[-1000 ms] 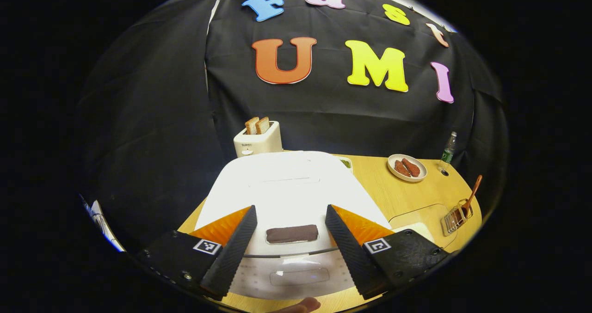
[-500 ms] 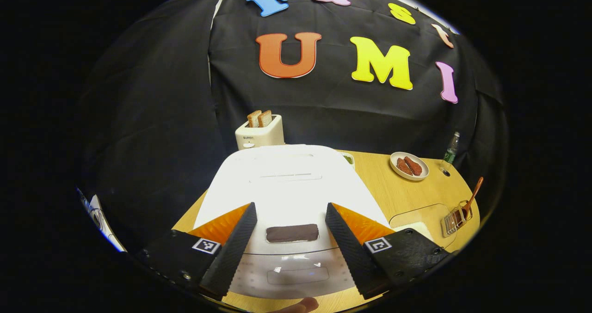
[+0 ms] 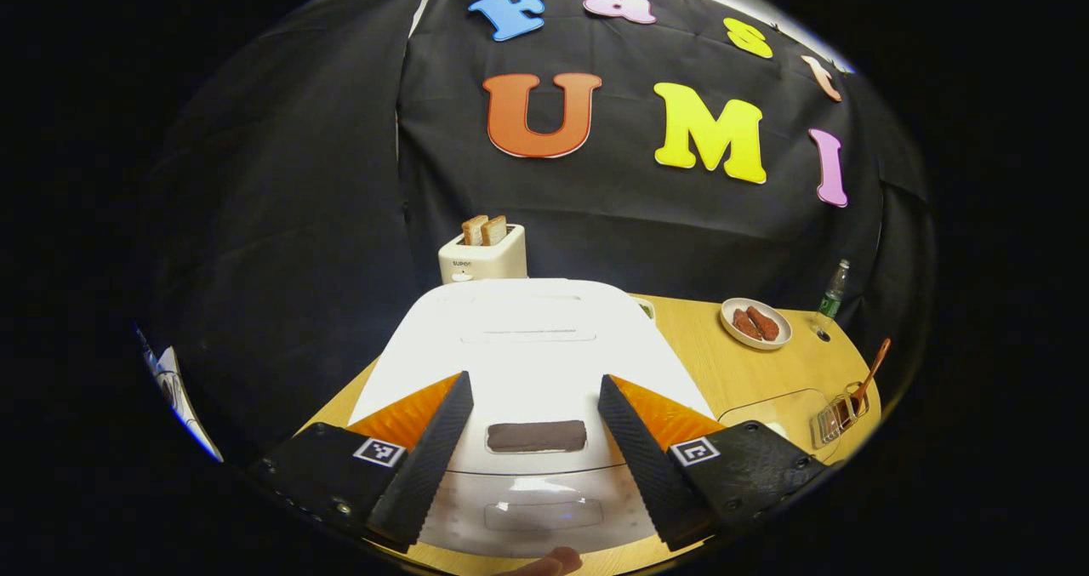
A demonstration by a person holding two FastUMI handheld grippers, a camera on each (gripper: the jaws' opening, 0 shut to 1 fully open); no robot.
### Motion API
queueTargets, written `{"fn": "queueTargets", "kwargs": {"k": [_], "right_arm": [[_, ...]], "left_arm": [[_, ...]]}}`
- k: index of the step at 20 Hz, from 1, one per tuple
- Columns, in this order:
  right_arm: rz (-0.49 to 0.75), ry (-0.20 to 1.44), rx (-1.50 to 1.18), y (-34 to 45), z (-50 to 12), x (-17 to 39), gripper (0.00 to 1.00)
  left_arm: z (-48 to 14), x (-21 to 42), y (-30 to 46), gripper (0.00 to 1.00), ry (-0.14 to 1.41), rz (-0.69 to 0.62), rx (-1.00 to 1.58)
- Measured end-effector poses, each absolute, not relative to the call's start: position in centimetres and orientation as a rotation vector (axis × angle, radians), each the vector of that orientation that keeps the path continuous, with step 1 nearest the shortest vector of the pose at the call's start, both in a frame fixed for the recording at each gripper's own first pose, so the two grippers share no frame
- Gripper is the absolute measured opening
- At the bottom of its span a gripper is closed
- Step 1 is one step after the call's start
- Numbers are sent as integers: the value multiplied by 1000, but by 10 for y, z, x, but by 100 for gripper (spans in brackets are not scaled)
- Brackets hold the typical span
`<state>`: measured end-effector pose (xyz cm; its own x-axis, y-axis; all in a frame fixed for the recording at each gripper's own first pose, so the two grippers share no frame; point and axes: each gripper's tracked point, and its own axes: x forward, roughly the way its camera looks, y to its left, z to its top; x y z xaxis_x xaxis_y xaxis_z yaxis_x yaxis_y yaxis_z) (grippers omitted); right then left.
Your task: Close the left gripper, press the button to open the rice cooker; take a wooden spoon from the chopstick holder with the right hand, scoop a spoonful of rice and pour it into the rice cooker, then put the wooden spoon back into the chopstick holder.
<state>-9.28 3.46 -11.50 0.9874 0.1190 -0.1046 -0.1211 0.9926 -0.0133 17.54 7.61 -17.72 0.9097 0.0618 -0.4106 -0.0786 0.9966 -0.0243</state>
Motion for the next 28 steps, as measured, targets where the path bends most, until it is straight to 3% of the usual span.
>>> {"fn": "queueTargets", "kwargs": {"k": [3, 13, 28], "right_arm": [[116, 113, -28, 35, -113, -79, 96], [80, 154, 25, 21, -98, -50, 96], [71, 130, 63, 26, -91, -70, 96]], "left_arm": [[-169, 168, 75, 96, 416, 80, -30], [-33, 67, 43, 94, 111, 23, -41], [-23, -75, 32, 94, -41, 12, -25]]}}
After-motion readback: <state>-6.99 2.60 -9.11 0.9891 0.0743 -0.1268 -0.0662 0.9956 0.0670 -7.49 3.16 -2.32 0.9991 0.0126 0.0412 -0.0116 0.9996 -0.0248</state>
